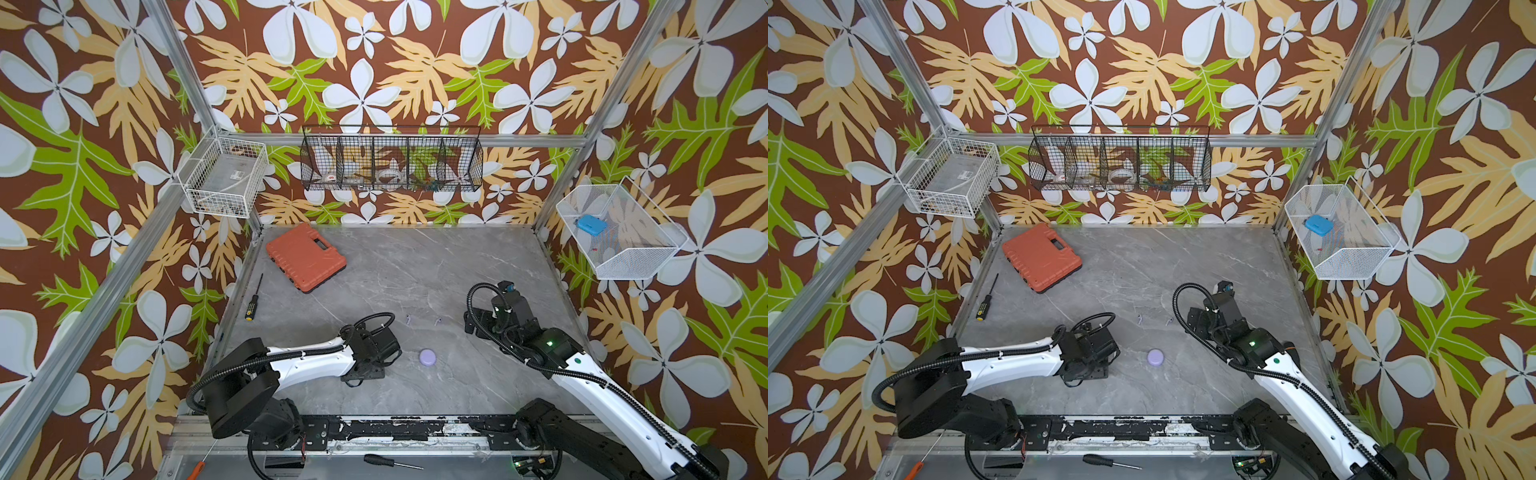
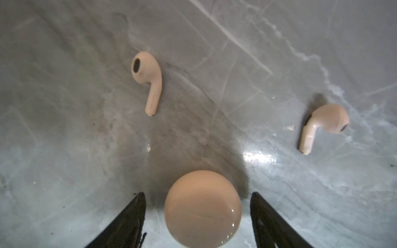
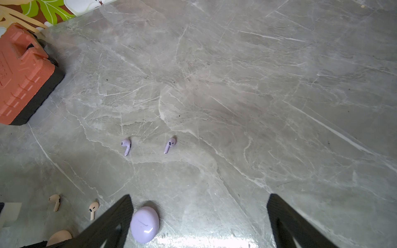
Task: Insert wireless bluetooth earbuds into charging case
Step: Pick up the charging case from the bottom-center of the table.
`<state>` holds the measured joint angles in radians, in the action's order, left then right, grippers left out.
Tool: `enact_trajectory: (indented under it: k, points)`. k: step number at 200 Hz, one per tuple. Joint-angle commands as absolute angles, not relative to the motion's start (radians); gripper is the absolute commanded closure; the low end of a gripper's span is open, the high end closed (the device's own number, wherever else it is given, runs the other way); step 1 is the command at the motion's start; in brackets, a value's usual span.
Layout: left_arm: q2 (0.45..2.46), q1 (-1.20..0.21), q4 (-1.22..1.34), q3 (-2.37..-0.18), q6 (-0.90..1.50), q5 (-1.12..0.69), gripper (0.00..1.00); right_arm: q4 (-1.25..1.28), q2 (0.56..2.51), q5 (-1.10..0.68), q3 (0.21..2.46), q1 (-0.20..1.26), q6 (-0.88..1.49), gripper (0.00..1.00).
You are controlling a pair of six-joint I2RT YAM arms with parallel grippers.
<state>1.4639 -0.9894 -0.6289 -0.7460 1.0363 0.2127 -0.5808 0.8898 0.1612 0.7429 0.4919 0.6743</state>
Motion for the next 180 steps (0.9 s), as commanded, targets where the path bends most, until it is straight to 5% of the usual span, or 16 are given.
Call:
enact_trajectory:
  k: [1,180]
  points:
    - [1.47,-0.99,-0.631,-0.751,1.032,0.23,0.27,-0.595,0.886,0.162,0.751,0.494,0.679,0.04]
    - [1.497,-1.003,-0.597,-0.732,1.035,0.236,0.45,-0.579,0.891,0.121,0.735,0.494,0.694,0.05]
